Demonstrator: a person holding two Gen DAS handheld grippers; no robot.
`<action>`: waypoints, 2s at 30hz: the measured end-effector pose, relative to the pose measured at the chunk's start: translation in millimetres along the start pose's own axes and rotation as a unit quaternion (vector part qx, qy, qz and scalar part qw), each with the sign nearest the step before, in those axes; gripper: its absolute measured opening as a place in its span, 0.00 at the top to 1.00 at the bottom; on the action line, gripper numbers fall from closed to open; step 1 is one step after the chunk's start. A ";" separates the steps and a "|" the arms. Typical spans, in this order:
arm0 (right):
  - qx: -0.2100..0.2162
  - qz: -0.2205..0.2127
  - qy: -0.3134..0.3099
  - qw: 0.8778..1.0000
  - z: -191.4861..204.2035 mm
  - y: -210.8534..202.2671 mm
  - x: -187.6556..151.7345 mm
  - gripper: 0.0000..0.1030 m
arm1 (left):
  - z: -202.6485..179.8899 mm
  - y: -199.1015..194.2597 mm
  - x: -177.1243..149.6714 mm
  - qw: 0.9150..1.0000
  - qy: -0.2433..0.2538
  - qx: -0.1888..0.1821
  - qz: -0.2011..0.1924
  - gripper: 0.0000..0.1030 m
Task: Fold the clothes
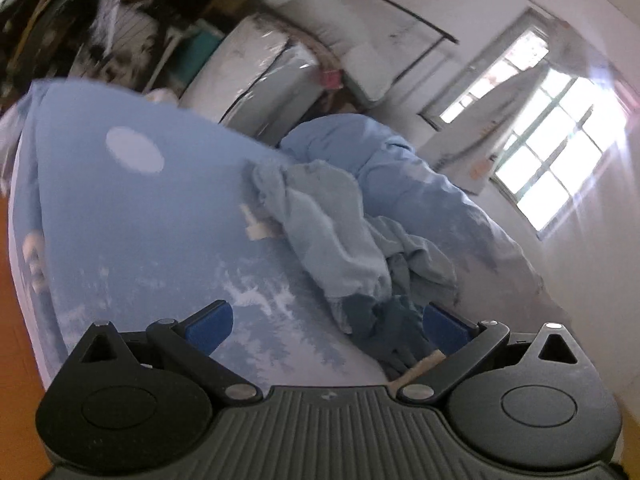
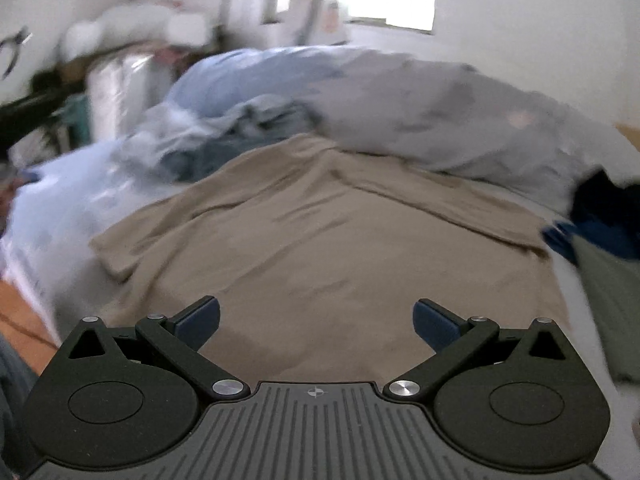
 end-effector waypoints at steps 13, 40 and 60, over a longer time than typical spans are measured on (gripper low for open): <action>-0.033 -0.034 -0.022 0.999 40.8 32.4 -13.3 0.00 | -62.9 -34.7 -38.8 0.916 0.341 -0.199 0.063 0.00; -0.033 -0.021 0.092 0.995 -6.2 39.7 -39.5 0.00 | -80.3 -53.9 -150.0 0.735 0.633 -0.204 0.134 0.66; -0.015 -0.030 0.115 0.993 -15.5 39.5 -27.8 0.00 | -29.6 -23.0 13.6 0.957 0.213 -0.189 0.057 0.93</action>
Point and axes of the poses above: each gripper's, at about its wrist camera, not at the fingertips, and y roughly the way its jaws point, z to its left, x to its top, the point moved 2 cm from there along y, roughly the way its jaws point, and after that the axes turned 8 degrees about y, right-handed, at the moved point
